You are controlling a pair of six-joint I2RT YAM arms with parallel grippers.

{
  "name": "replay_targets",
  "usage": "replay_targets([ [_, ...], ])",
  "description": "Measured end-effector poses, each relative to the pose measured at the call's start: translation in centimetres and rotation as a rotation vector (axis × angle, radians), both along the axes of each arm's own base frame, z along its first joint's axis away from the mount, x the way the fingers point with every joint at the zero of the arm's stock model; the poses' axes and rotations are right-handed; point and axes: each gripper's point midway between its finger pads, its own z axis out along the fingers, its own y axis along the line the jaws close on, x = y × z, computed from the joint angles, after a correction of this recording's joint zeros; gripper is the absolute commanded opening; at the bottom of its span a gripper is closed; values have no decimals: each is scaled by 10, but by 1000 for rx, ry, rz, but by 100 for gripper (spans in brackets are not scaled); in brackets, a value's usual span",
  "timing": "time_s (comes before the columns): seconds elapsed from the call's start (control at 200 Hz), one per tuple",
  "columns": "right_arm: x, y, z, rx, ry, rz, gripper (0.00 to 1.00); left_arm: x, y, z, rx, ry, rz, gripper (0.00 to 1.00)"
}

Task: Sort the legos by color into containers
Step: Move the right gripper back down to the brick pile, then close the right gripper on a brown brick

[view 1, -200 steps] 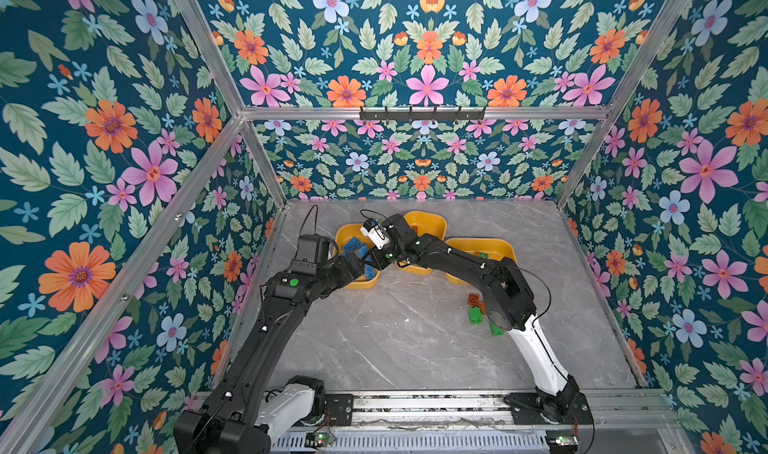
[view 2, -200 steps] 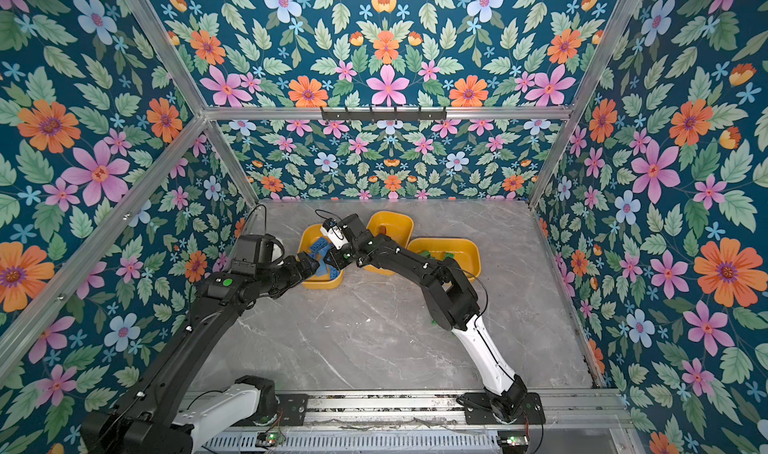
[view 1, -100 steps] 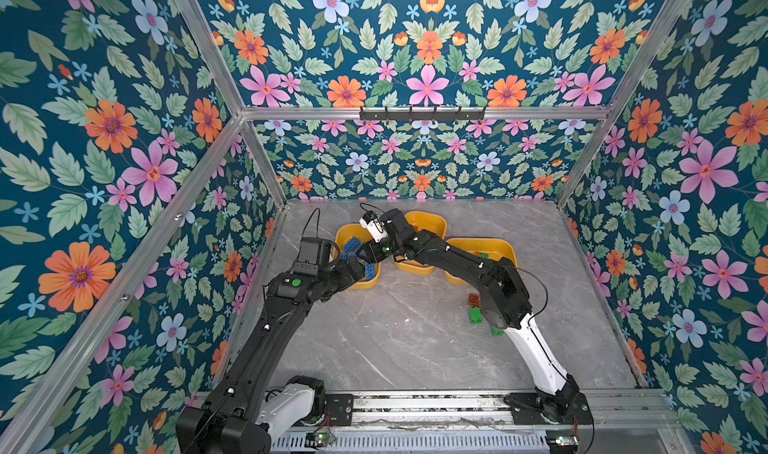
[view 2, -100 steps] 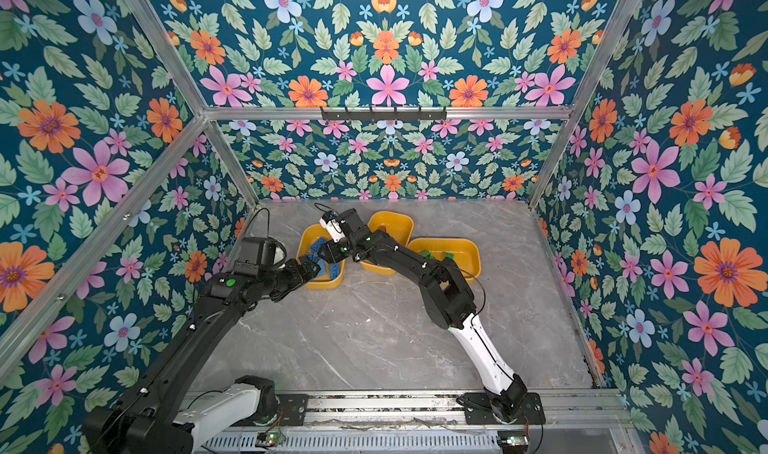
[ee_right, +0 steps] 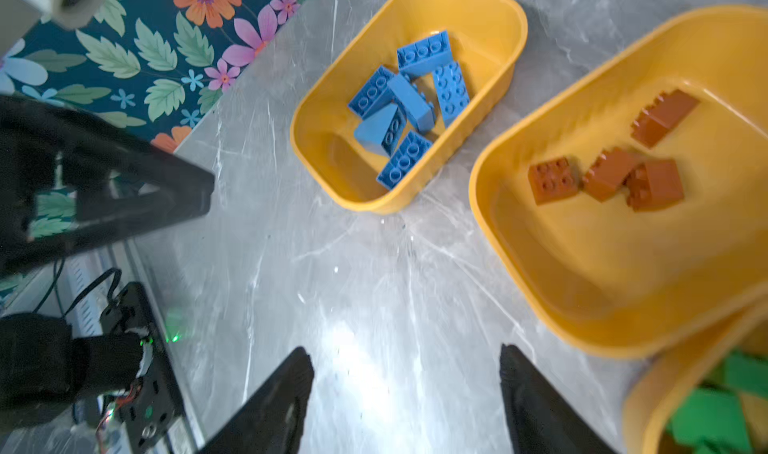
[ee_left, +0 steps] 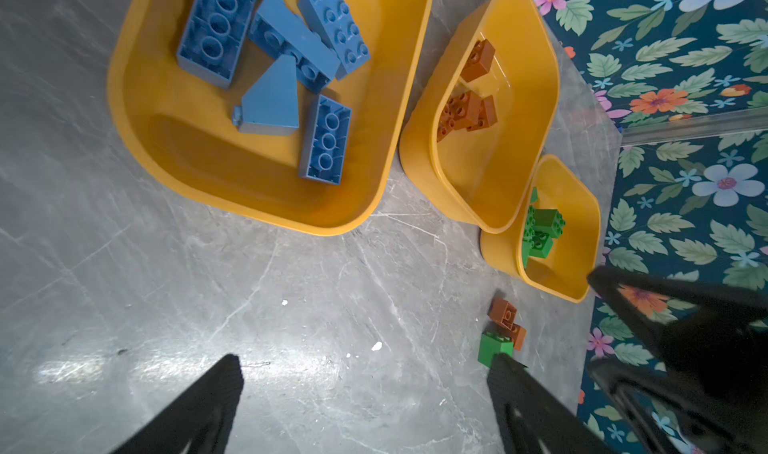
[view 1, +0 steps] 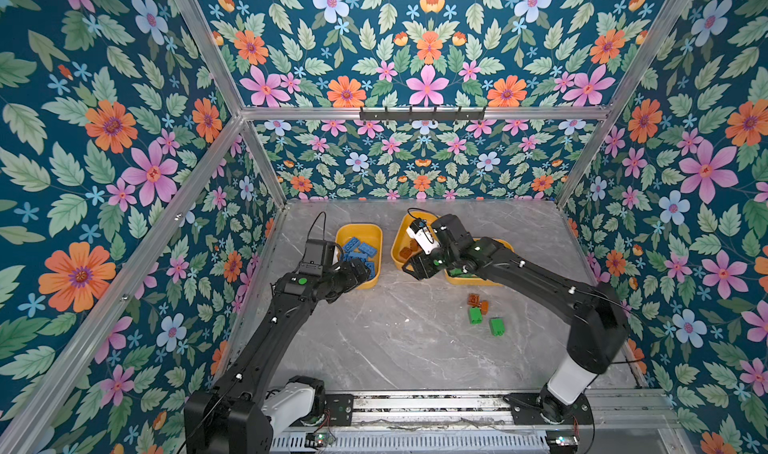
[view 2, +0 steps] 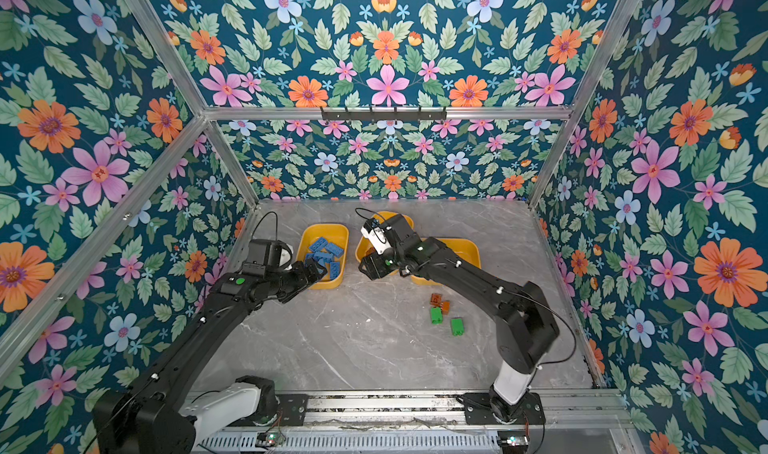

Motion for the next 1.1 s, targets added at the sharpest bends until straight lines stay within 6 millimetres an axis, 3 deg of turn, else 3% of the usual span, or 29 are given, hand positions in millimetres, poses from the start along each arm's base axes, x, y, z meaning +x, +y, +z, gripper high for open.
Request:
replay_targets([
  [0.175, -27, -65, -10, -109, 59, -144, 73, 7, -12, 3, -47, -17, -34, 95],
  [0.32, -42, -111, -36, -205, 143, -306, 71, 12, -18, 2, -73, -20, -52, 94],
  [0.465, -44, -146, -62, -251, 230, -492, 68, 15, -22, 2, -86, -16, -65, 95],
  [0.71, -32, -158, -101, -262, 331, -669, 62, 17, -26, 4, -100, -23, -82, 95],
  [1.1, -17, -159, -144, -316, 406, -763, 60, 14, -26, -3, -93, -10, -93, 95],
])
